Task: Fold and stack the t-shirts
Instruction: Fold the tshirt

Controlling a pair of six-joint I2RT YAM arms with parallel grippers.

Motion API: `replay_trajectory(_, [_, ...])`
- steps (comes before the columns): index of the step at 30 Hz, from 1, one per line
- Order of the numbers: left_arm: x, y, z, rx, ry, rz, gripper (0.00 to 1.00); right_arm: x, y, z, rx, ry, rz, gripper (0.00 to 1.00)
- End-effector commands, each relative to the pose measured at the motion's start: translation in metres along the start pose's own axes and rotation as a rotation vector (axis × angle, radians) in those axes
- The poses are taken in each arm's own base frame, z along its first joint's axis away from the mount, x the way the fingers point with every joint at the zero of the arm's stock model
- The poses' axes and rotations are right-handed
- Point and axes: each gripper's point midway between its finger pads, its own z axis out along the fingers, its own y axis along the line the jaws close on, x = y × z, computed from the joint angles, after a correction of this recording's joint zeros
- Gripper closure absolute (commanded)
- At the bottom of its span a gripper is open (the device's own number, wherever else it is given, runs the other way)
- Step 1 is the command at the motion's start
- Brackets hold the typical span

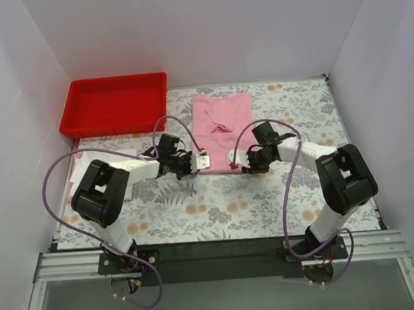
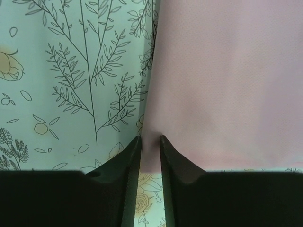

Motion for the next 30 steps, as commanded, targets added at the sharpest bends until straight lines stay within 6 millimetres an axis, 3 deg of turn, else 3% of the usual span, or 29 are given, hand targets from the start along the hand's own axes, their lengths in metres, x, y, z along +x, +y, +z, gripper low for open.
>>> replay_trajectory(1, [0.007, -0.006, 0.0, 0.029, 0.025, -0.025, 0.94, 0.012, 0.006, 0.01, -0.018, 0.024, 0.0, 0.73])
replay_trajectory(2, [0.007, -0.007, 0.0, 0.029, 0.025, -0.026, 0.96, 0.013, 0.006, 0.01, -0.018, 0.028, 0.006, 0.91])
replay_trajectory(3, [0.005, -0.006, -0.002, 0.031, 0.022, -0.025, 0.99, 0.013, 0.006, 0.01, -0.016, 0.029, 0.012, 0.99])
replay_trajectory(8, [-0.013, 0.008, -0.012, 0.007, -0.008, -0.06, 1.0, -0.003, -0.01, -0.012, 0.024, -0.002, 0.042, 0.99])
replay_trajectory(14, [-0.053, 0.043, -0.038, -0.057, -0.068, -0.055, 1.0, -0.03, -0.05, -0.061, 0.116, -0.059, 0.071, 0.99])
replay_trajectory(18, [-0.072, 0.053, -0.053, -0.081, -0.091, -0.042, 1.0, -0.038, -0.052, -0.08, 0.15, -0.07, 0.044, 0.99])
replay_trajectory(21, [-0.081, 0.049, -0.062, -0.071, -0.102, -0.044, 1.0, -0.038, -0.039, -0.087, 0.13, -0.064, 0.051, 0.99])
replay_trajectory(24, [-0.089, 0.036, -0.075, -0.048, -0.11, -0.054, 1.0, -0.039, -0.011, -0.095, 0.085, -0.072, 0.072, 0.99])
replay_trajectory(26, [-0.097, 0.019, -0.079, -0.009, -0.119, -0.049, 1.0, -0.046, 0.01, -0.105, 0.065, -0.082, 0.057, 0.99])
replay_trajectory(30, [-0.112, -0.047, -0.1, 0.128, -0.106, -0.095, 1.0, -0.054, 0.063, -0.12, -0.028, -0.112, 0.055, 0.99])
